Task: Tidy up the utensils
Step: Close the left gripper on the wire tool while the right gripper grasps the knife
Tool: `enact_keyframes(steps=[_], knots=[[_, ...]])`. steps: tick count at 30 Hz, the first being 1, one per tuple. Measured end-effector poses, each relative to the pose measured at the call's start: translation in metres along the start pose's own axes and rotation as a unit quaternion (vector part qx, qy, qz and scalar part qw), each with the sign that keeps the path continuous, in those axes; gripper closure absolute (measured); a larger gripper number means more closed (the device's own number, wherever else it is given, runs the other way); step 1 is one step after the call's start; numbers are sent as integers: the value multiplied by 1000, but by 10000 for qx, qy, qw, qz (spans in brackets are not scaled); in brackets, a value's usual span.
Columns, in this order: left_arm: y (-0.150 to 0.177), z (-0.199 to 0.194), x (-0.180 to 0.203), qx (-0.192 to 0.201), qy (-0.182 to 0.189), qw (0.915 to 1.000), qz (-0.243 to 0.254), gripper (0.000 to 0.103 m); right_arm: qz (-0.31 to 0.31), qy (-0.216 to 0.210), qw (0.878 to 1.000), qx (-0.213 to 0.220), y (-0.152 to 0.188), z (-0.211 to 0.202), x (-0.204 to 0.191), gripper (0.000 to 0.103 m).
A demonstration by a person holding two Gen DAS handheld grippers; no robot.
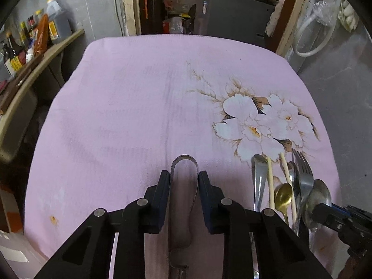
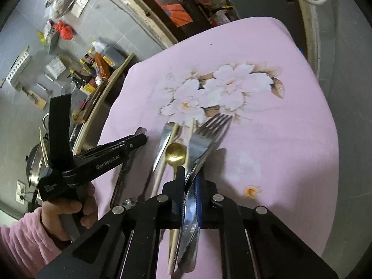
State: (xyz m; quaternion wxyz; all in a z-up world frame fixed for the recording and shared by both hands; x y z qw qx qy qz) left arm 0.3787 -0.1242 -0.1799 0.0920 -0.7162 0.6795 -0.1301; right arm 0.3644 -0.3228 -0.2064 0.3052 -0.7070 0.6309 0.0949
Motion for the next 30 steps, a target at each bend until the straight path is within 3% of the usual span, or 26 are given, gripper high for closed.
enact_keyframes(steps=[8,11,17,24,30], knots=[[-9,3,1,-333,13,9992,216,80,579,-244,9977,-261,-24,7,17,98],[-5,-4,-4,-251,158,9996,5,80,529,-228,9983,-77,-22,-5,9,99],[14,-49,-18,554,759,9947,-413,80,144,-56,9986,510,-8,-39,-14,100],[39,-111,-18,1406,955,9850,-313,80,50,52,9918,1275,12,-91,-41,100],[47,-151,-27,1878,1071,9762,-160,80,18,133,9820,1885,23,-133,-76,100]])
Point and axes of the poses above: each gripper's, at about its wrist camera, not at the fingertips, and z roughly the way its jaws point, x to its right, y to its underside, the point moved 1 cm from there along z, roughly the way its jaws point, and after that the axes turned 9 degrees about -x, right-handed, at the moved point
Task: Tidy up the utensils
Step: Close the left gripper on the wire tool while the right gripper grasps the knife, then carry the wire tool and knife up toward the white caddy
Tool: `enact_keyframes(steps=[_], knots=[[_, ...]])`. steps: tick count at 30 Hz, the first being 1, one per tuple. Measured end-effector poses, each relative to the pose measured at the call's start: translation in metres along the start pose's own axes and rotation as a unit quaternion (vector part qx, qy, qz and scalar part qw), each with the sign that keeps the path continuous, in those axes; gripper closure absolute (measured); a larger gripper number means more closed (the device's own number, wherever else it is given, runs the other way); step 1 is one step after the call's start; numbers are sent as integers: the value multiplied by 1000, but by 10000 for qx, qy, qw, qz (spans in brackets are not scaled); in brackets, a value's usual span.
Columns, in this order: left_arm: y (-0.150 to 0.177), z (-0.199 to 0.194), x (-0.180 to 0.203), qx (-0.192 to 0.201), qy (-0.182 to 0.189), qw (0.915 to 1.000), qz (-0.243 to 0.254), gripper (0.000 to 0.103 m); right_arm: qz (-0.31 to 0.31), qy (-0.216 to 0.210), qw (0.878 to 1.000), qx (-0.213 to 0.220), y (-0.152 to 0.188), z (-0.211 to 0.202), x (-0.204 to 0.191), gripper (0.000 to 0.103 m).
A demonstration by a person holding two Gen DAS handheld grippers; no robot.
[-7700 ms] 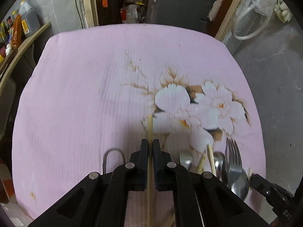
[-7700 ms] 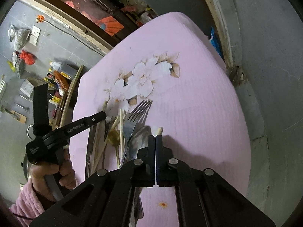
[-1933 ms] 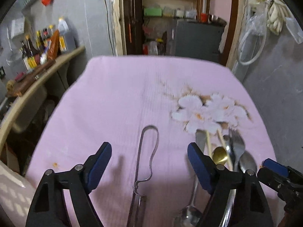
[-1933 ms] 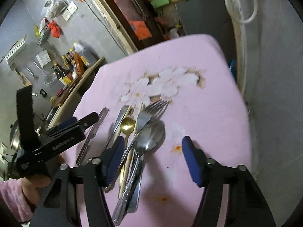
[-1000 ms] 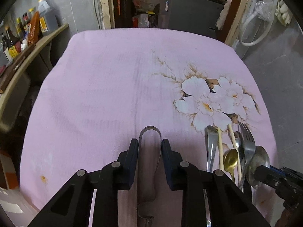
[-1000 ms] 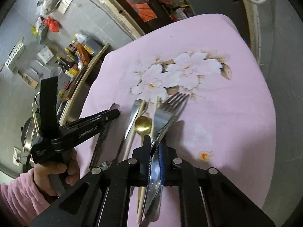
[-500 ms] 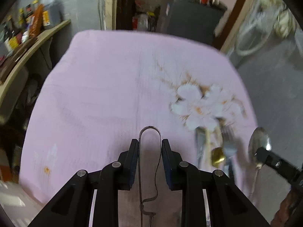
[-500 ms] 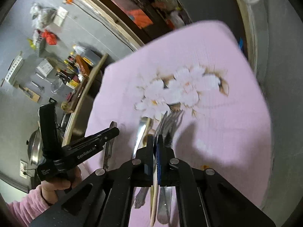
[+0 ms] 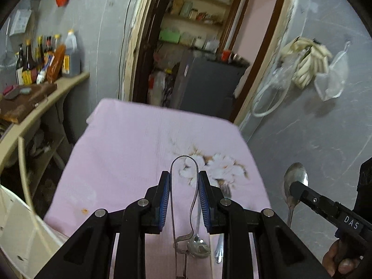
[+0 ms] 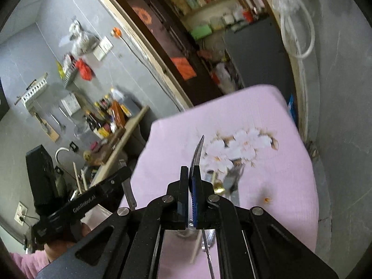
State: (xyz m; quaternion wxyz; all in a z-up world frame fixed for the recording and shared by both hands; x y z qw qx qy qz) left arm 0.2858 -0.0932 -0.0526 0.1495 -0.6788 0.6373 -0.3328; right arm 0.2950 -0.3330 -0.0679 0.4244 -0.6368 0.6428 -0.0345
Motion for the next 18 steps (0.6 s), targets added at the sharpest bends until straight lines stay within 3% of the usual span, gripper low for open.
enact_keyframes(steps=[11,18], knots=[[-25,-98,-28,591,331,9975,186,80,-372,-399,9936,992,-5,-56,-101,100],[-33,-160,-90,1065,166,9942,-43,80,-678,-979,9836,1354,2,-42,-176,100]])
Point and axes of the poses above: each gripper's, at about its wrist camera, not at the fingertips, and z roughly the way its jaws point, x to its right, y to its underside, the point moved 1 cm from there along z, roughly the way its jaws point, and after that the axes turned 9 degrees about -x, right-handed, at the moved point
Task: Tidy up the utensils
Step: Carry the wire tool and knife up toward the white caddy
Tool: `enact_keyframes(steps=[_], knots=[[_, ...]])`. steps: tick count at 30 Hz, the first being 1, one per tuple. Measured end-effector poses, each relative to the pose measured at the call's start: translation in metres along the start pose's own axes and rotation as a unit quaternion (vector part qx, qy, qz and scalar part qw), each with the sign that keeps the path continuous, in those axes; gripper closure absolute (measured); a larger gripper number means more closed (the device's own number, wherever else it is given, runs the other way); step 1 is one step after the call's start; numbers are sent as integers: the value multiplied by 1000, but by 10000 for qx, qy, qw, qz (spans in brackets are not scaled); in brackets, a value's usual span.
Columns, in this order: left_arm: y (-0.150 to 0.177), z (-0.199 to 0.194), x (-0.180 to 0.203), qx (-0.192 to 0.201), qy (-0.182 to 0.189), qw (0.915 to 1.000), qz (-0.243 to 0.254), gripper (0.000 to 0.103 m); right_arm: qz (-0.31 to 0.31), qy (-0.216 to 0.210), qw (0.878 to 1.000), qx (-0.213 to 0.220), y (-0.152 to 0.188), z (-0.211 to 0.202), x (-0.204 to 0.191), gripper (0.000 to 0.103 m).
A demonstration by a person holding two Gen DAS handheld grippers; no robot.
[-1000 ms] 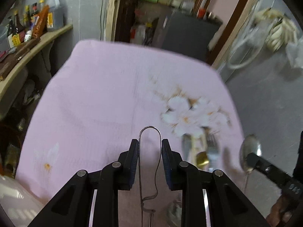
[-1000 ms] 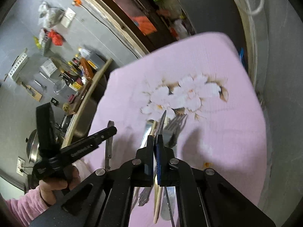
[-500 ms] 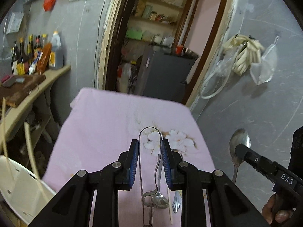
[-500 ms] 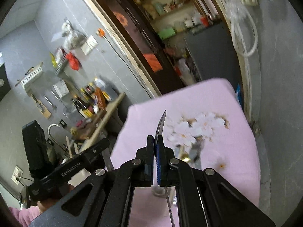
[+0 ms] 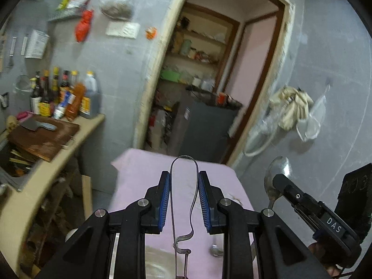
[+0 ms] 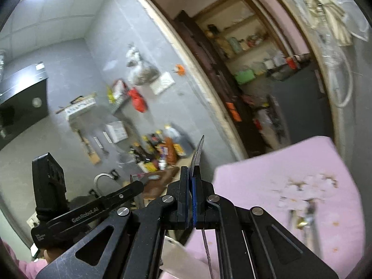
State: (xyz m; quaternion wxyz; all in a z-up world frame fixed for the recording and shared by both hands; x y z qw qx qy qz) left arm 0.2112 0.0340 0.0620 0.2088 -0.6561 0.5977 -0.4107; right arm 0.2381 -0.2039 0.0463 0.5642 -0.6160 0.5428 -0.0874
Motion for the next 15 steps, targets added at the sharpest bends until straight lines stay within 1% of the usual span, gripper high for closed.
enact_keyframes(steps=[3,7,10,13,15], knots=[[-4,-18,-29,185,-182,9996,-92,80,-124,-231,9996,95,4,18,-27,100],[-3,-27,-65,442,-430,9976,-299,80,-175,-406,9990,83,16,41,-48,100],[0,-24,-87,587,-517,9958,-481,80,-292,-401,9988,33,25,58,-57,100],[5,-13,-104,594,-676,9942,-582,80,-314,-387,9987,-98,36,76,-59,100],[8,-6,-115,577,-696,9936,-681,80,-305,-328,9988,-201,42,87,-59,100]])
Point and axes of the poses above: each gripper's, at about its wrist camera, not at the fingertips, and z roughly the way its jaws point, x to its right, y to its underside, the point moved 1 cm from there along z, roughly the way its jaws point, and after that the axes turned 9 degrees about -x, right-handed, at the moved point
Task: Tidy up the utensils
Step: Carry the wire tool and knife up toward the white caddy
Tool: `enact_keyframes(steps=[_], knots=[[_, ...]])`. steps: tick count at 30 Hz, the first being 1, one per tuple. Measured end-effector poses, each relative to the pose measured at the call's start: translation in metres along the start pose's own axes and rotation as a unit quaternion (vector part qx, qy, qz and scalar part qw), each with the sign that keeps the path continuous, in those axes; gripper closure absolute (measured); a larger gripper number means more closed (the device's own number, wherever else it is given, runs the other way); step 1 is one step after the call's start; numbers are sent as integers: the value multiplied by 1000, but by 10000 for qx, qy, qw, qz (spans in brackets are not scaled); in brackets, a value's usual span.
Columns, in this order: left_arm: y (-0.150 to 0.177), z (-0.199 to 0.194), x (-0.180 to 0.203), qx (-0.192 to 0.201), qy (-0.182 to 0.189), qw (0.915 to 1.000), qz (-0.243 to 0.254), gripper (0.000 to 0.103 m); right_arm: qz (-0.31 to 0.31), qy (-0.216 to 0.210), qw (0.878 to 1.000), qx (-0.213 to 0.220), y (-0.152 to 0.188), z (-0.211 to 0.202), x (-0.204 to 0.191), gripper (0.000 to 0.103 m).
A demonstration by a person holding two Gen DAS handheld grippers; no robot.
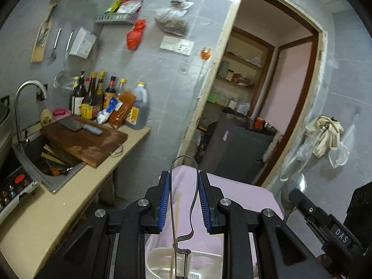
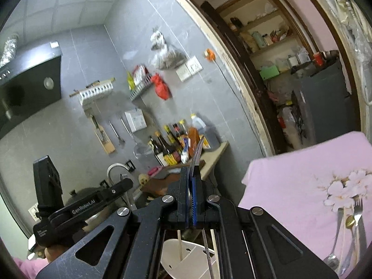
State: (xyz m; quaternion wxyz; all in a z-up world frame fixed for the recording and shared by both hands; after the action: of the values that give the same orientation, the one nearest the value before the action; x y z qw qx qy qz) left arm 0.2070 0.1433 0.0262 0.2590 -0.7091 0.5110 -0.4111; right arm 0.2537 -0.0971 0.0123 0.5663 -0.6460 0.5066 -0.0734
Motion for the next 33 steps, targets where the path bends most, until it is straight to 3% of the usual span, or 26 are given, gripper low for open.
enact_keyframes(steps=[6,13,23,33], knots=[[11,17,-12,-32,59,9999,-79,80,-112,221,9996,-119,16,18,3,100],[32,31,-8,103,20,9997,238,80,-310,381,9986,-183,25,27,7,100],[56,44,-3,-85,-180,9984,529,80,-379,530,9971,-385,37,38,16,100],[66,50,-6,-328,-86,9983,479,80,-516,605,9951,-595,48,41,18,100]])
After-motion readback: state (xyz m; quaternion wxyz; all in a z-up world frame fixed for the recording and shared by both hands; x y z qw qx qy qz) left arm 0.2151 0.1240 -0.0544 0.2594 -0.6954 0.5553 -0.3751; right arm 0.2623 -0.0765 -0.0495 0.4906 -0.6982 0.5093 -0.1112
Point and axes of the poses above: each gripper's, at about its wrist camera, not at the fingertips, and z roughly the way its jaws point, x to its right, y to its underside, the point moved 1 cm from there along z, roughly the way its jaws point, and after that the axes turned 9 degrees about -x, right-handed, at the moved point
